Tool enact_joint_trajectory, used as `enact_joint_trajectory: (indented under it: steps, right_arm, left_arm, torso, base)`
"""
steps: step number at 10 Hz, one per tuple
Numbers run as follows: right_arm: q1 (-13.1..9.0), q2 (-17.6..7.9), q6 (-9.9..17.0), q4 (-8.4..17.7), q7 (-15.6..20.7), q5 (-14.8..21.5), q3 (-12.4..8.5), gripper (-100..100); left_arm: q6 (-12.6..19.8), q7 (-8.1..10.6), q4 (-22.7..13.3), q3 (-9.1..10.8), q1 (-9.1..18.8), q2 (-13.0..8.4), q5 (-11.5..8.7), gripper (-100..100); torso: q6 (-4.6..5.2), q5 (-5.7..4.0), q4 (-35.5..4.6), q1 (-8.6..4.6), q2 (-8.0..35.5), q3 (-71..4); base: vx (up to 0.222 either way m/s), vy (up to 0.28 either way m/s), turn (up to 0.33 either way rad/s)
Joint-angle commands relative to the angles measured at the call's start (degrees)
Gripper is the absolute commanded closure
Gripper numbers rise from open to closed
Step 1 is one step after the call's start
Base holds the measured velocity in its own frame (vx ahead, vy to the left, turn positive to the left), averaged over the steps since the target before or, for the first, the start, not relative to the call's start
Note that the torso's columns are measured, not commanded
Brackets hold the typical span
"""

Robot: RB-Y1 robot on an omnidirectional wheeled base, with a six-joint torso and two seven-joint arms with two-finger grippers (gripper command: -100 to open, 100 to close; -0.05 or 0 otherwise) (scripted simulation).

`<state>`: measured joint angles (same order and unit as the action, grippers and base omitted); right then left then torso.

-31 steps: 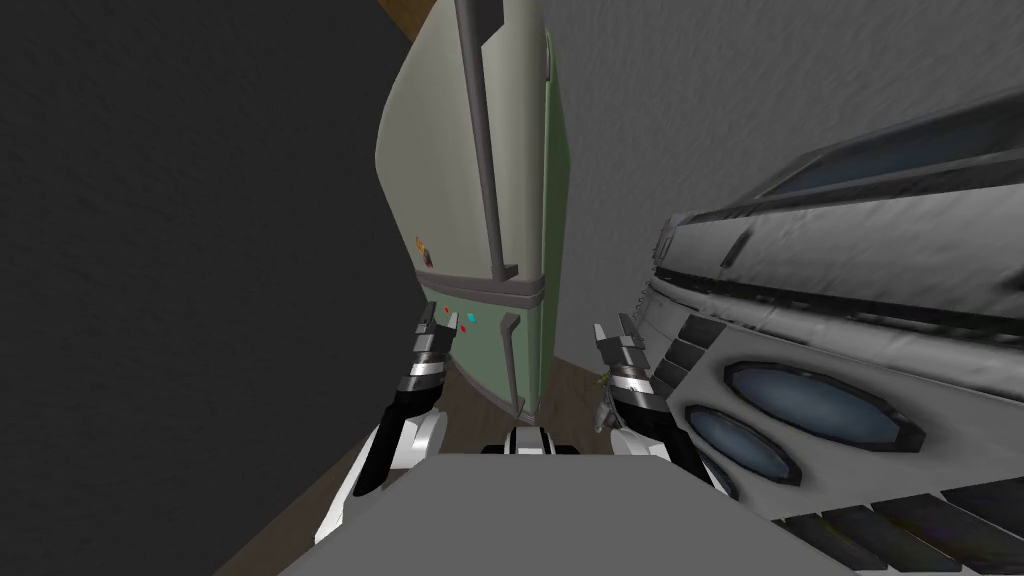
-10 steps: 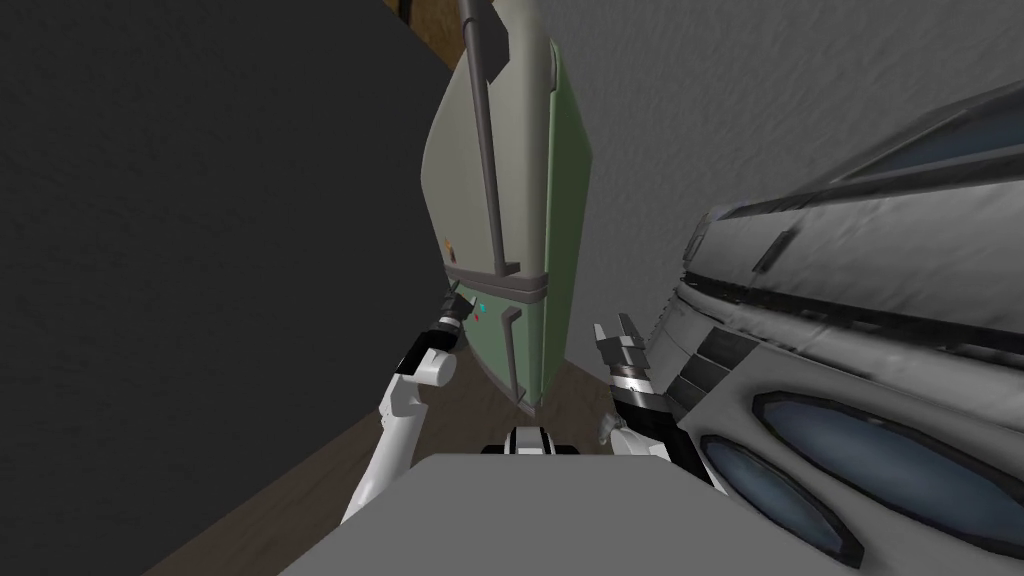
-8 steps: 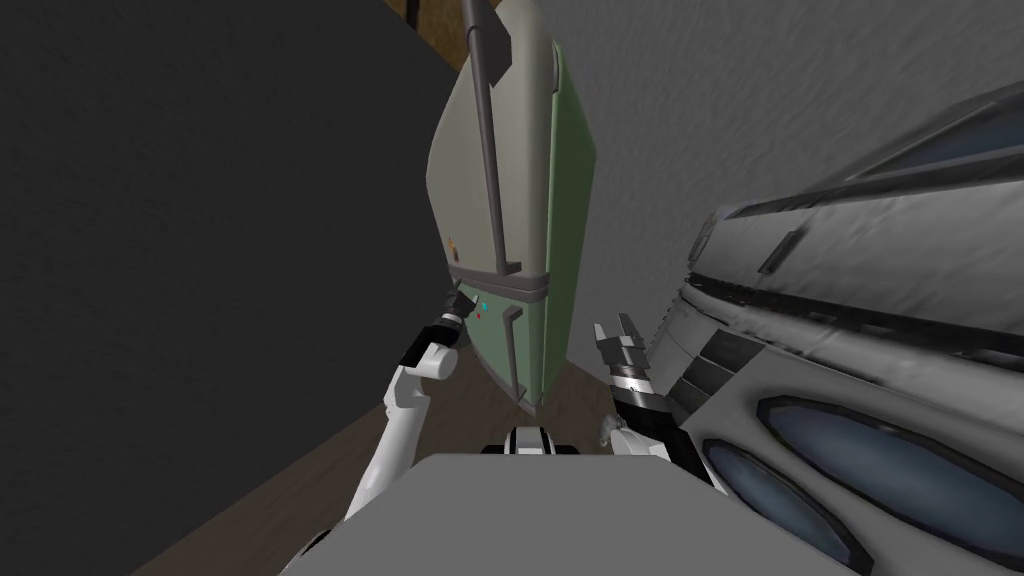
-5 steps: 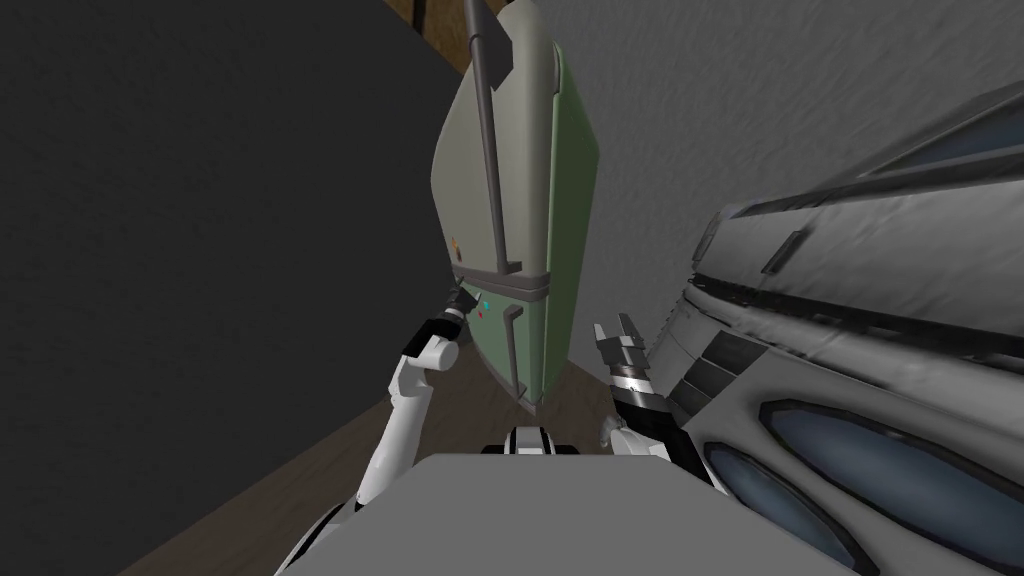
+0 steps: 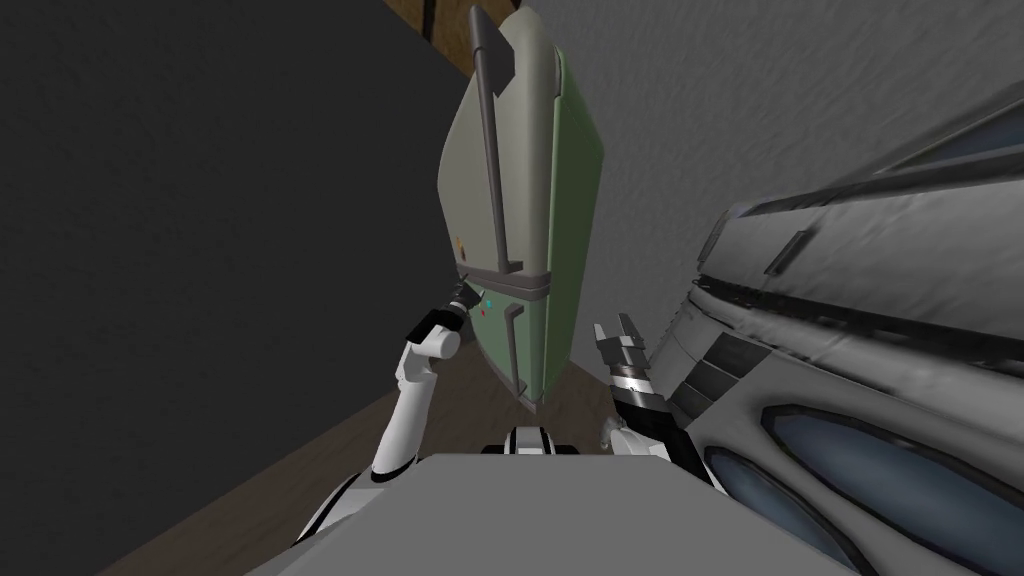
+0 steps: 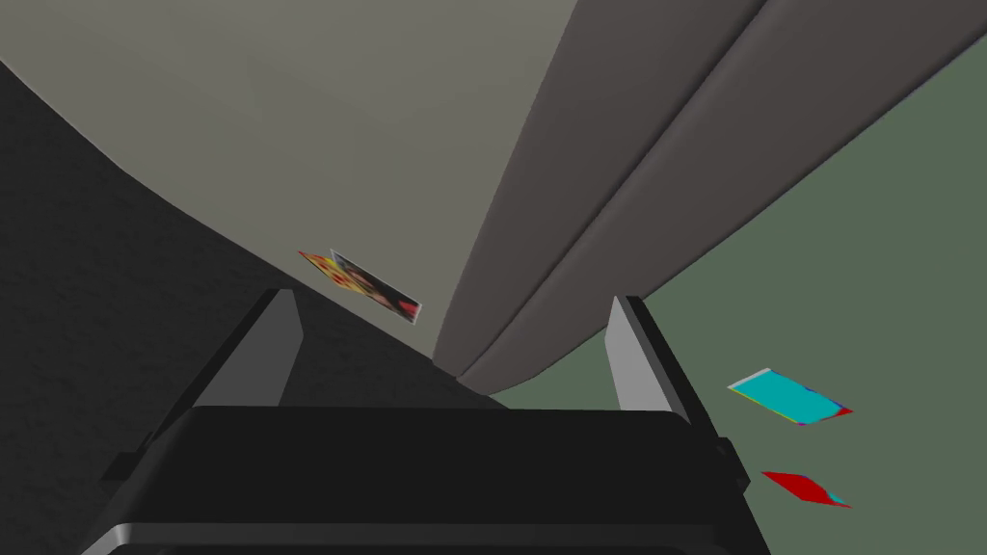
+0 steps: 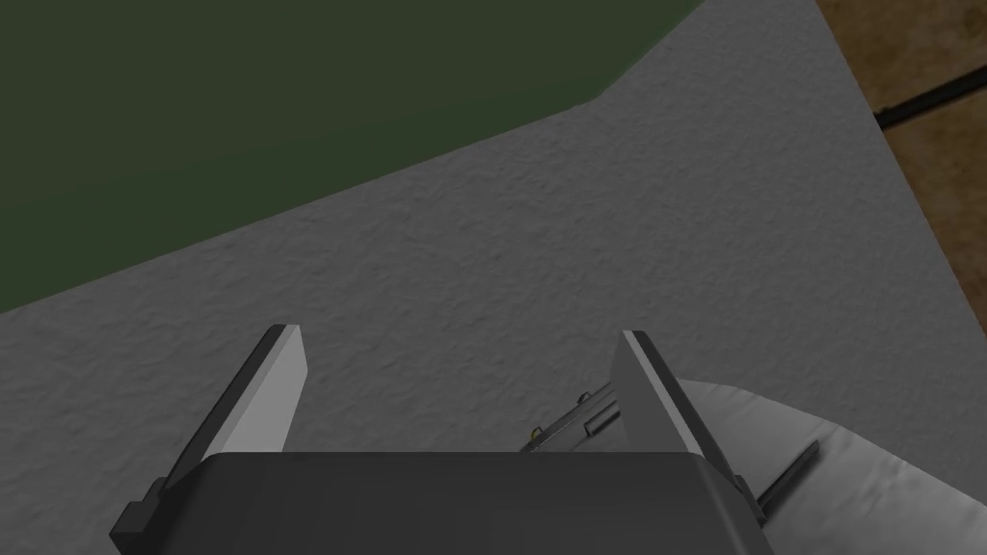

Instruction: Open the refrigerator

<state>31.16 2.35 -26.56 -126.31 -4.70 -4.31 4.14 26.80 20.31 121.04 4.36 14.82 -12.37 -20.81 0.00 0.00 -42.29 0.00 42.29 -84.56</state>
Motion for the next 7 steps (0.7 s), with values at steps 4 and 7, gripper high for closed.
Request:
enact_joint_trajectory:
  steps: [4, 7]
  right_arm:
    - [0.0, 0.0, 0.0, 0.0, 0.0, 0.0, 0.0, 0]
    - [0.0, 0.0, 0.0, 0.0, 0.0, 0.0, 0.0, 0]
  left_arm:
    - [8.1, 2.19, -2.9, 1.39, 7.1, 0.4, -3.2, -100]
    - [12.7, 3.44, -4.7, 2.18, 11.2, 1.0, -5.0, -100]
  torso:
    - [-0.01, -0.01, 0.0, -0.04, 0.0, 0.0]
    - [0.00, 0.01, 0.0, 0.02, 0.0, 0.0]
  base:
    - [-0.034, -0.037, 0.097]
    - [-0.026, -0.033, 0.078]
